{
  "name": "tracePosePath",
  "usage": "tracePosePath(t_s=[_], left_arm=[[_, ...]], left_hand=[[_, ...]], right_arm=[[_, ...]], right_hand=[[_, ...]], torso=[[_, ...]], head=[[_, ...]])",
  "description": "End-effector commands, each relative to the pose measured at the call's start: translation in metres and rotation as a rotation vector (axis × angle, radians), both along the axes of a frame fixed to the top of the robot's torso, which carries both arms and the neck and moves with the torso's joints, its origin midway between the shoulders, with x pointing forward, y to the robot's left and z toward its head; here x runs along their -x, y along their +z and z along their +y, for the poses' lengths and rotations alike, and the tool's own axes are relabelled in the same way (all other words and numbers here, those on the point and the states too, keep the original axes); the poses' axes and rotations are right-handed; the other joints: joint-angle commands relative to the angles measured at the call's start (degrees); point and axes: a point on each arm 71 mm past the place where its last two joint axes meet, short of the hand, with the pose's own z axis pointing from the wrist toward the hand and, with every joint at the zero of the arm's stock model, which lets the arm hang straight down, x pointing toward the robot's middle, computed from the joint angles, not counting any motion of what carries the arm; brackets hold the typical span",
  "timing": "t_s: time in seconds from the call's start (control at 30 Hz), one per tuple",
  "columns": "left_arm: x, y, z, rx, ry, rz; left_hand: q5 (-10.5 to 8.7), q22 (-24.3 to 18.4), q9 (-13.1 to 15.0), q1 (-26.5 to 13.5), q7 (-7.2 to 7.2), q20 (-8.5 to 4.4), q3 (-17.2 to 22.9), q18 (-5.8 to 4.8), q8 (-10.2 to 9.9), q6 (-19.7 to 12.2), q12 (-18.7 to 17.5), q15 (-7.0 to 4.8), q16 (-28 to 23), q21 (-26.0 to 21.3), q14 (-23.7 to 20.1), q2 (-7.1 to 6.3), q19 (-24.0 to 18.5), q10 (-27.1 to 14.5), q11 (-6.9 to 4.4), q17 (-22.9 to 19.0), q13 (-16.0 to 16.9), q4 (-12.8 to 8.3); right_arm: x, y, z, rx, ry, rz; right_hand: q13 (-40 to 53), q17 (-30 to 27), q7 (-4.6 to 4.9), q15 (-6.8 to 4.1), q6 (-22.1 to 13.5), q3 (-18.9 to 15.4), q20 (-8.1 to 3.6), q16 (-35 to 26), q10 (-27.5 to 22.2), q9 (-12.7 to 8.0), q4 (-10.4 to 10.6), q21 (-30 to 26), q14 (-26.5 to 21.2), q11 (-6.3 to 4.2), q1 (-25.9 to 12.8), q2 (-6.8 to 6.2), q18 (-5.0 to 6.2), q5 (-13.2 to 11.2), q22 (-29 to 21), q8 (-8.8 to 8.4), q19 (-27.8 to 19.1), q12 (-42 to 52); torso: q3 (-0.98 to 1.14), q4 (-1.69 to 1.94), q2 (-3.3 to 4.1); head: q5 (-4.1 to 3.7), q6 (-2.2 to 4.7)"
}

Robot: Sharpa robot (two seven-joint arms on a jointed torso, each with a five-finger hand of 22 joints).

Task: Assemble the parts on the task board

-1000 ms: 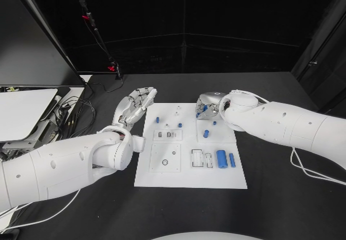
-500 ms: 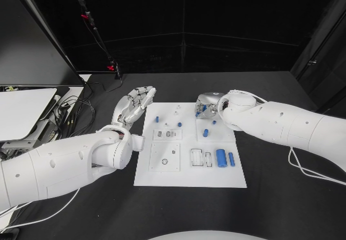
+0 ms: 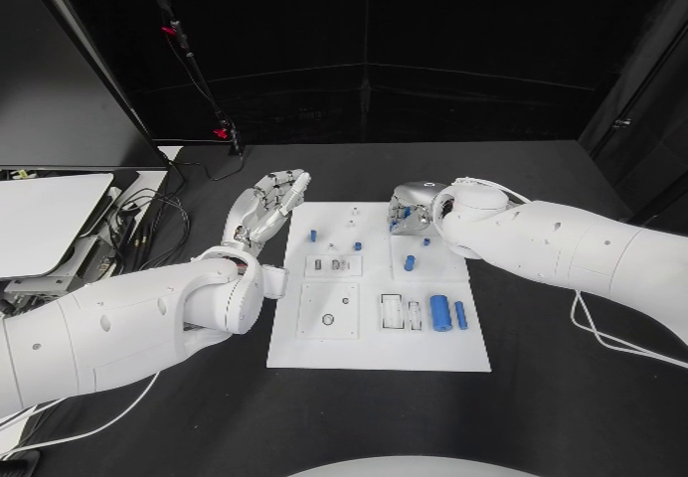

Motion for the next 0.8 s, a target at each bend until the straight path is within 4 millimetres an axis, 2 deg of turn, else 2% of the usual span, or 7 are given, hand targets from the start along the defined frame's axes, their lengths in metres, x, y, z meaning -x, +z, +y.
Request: tracePosePath(t_s=[0.03,0.27,0.53,0.8], left_arm=[[0.008,0.022,-0.001,0.067,-0.037,-0.306],[0.007,0.021,-0.001,0.066,-0.036,-0.305],[0.007,0.021,-0.001,0.065,-0.036,-0.303],[0.007,0.021,-0.001,0.065,-0.037,-0.303]], left_hand=[[0.30,0.1,-0.1,0.0,9.03,0.30,0.4,0.82,0.3,0.3,0.3,0.26,0.3,0.3,0.0,0.56,-0.3,0.0,0.05,-0.1,-0.1,0.1],[0.53,0.1,-0.2,0.1,9.03,0.33,0.5,0.82,0.4,0.3,0.3,0.29,0.4,0.3,0.0,0.76,-0.3,0.0,0.06,-0.1,-0.1,0.0],[0.94,0.1,-0.4,0.4,9.03,0.37,0.5,0.84,0.5,0.3,0.4,0.31,0.4,0.4,-0.1,1.03,-0.4,0.0,0.07,-0.1,-0.2,0.0],[1.51,0.1,-0.6,0.7,9.04,0.40,0.5,0.85,0.6,0.3,0.6,0.33,0.5,0.4,-0.1,1.35,-0.5,-0.1,0.07,-0.1,-0.2,0.0]], right_arm=[[0.001,-0.004,0.000,0.008,0.003,0.007],[0.001,-0.005,0.001,0.002,0.002,-0.007],[0.002,-0.003,0.002,-0.018,0.012,-0.041],[0.003,0.007,0.003,-0.087,0.043,-0.160]], right_hand=[[0.0,-0.1,0.00,-0.79,1.5,0.8,-0.59,-0.3,1.3,0.2,0.0,-0.3,3.1,-0.31,0.9,0.13,0.23,-0.2,5.2,-0.06,-0.1,-0.5],[-0.1,-0.1,-0.16,-1.51,4.8,2.4,-1.35,-0.4,4.9,0.4,0.2,-0.4,3.2,-1.12,2.4,0.01,0.22,-0.2,5.2,0.44,-0.1,-1.9],[-0.1,0.0,-0.29,-1.78,6.5,3.5,-1.71,-0.5,7.2,0.3,0.7,-0.4,3.3,-1.41,3.2,-0.59,0.22,-0.2,5.2,0.24,-0.1,-3.6],[-0.1,0.0,-0.18,-1.78,7.5,4.6,-1.77,-0.5,8.7,0.2,1.2,-0.4,3.3,-1.33,3.8,-1.41,0.18,-0.1,5.4,-0.37,0.0,-5.5]], torso=[[0.01,0.01,-0.01],[-0.01,-0.04,-0.06],[-0.02,-0.02,-0.09],[0.00,-0.01,-0.03]], head=[[0.11,-0.06],[0.10,-0.18],[-0.01,-0.16],[0.02,0.54]])
